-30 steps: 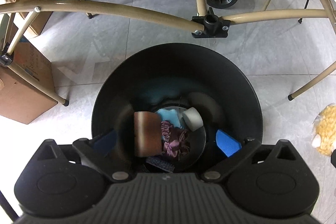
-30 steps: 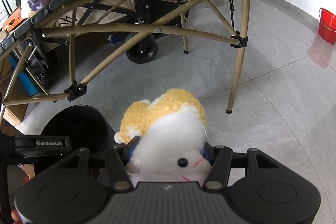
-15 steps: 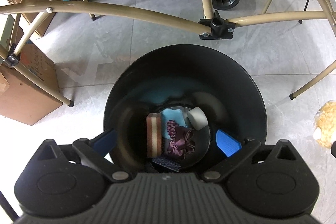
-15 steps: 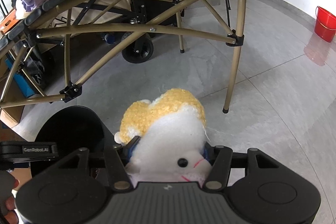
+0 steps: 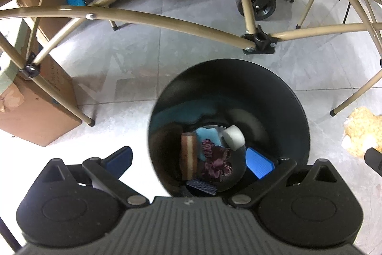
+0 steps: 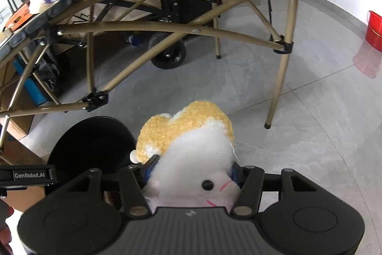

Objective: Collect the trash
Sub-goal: 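Move the right gripper over the bin and open it to drop the plush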

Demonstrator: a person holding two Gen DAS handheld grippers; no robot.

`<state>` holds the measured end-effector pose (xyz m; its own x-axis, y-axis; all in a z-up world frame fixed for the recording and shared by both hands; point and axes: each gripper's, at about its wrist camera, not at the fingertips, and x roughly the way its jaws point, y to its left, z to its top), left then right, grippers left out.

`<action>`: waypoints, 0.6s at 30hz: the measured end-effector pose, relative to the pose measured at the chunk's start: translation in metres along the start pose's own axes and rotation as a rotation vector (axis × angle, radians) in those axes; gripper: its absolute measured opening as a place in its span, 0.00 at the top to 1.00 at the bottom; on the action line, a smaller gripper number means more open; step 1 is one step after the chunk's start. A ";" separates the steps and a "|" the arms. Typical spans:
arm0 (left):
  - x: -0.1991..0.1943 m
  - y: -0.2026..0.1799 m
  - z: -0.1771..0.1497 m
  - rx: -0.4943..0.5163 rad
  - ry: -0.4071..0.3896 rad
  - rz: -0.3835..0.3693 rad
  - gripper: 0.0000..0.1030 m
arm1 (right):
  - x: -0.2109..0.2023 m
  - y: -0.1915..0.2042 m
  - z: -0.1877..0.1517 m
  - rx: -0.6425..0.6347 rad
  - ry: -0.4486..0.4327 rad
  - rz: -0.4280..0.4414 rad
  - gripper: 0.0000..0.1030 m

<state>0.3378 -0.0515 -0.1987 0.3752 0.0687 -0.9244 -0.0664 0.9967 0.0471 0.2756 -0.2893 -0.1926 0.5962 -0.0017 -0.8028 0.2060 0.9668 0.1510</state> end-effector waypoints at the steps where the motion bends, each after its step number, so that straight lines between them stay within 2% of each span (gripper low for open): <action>1: -0.002 0.004 -0.001 -0.003 -0.004 0.004 0.00 | 0.000 0.004 0.000 -0.006 0.000 0.008 0.46; 9: -0.020 0.043 -0.008 -0.042 -0.033 0.026 0.00 | -0.004 0.050 -0.001 -0.071 0.001 0.075 0.46; 18: -0.036 0.091 -0.012 -0.128 -0.040 0.046 0.00 | 0.009 0.108 -0.009 -0.156 0.047 0.134 0.46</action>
<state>0.3073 0.0359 -0.1659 0.4056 0.1184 -0.9064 -0.2008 0.9789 0.0380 0.2957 -0.1826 -0.1888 0.5724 0.1380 -0.8083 0.0025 0.9854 0.1700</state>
